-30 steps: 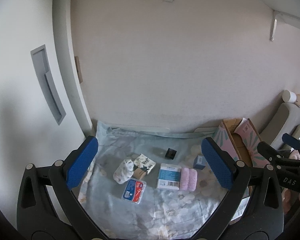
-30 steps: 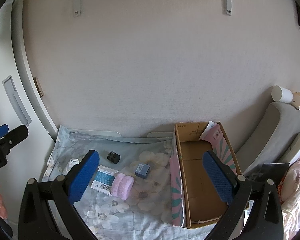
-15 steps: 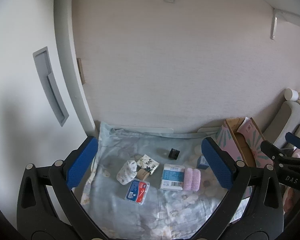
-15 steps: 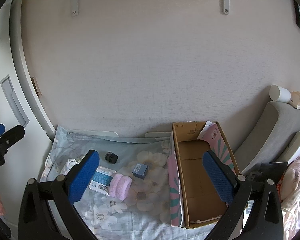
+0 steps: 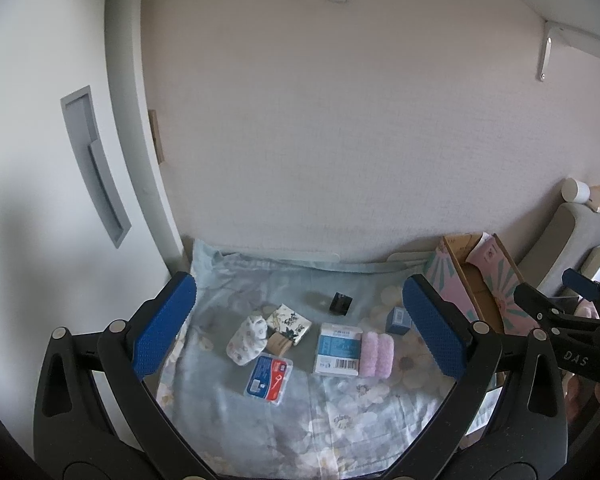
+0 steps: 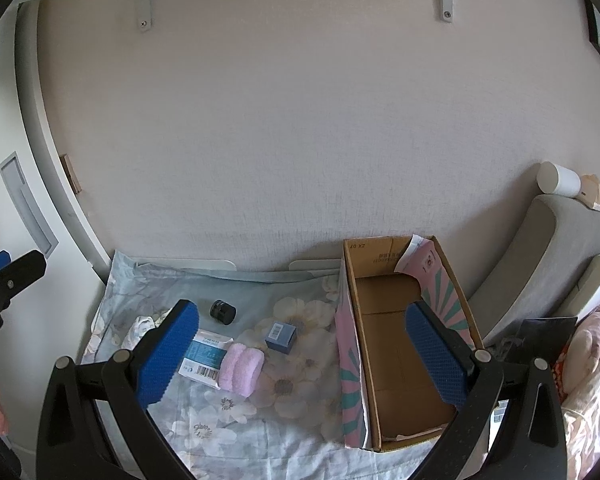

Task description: Organize objects

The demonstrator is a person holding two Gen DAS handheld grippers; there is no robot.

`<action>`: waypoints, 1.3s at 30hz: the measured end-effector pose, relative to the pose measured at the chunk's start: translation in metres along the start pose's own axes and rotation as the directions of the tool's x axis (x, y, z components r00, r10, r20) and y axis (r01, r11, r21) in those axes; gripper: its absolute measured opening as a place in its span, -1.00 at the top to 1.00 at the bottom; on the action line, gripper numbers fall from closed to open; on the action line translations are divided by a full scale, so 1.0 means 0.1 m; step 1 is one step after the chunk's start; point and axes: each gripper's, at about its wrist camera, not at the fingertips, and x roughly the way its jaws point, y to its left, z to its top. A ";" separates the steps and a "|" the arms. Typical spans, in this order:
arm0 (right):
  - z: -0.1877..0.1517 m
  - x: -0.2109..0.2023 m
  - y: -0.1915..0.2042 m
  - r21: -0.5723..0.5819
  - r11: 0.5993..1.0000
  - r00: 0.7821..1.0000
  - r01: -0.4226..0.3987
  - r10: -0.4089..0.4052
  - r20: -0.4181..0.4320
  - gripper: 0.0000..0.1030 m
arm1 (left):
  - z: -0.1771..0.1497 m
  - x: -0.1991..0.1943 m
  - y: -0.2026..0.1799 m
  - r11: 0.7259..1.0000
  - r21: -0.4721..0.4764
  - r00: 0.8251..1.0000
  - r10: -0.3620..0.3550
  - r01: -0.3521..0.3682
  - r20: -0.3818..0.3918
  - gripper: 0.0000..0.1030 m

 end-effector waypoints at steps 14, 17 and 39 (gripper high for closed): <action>-0.01 -0.08 0.02 0.001 1.000 1.000 -0.006 0.006 0.012 -0.99 | -0.01 -0.04 -0.02 1.000 0.001 1.000 -0.004 0.004 -0.005 -0.99; -0.02 -0.08 0.03 0.000 1.000 1.000 -0.011 0.011 0.013 -0.99 | -0.01 -0.05 0.00 1.000 0.000 1.000 -0.004 0.004 -0.007 -0.99; -0.02 -0.10 0.13 -0.018 0.998 0.998 -0.060 0.060 0.008 -0.99 | -0.07 -0.07 0.14 0.992 -0.096 0.997 0.077 -0.078 -0.020 -0.99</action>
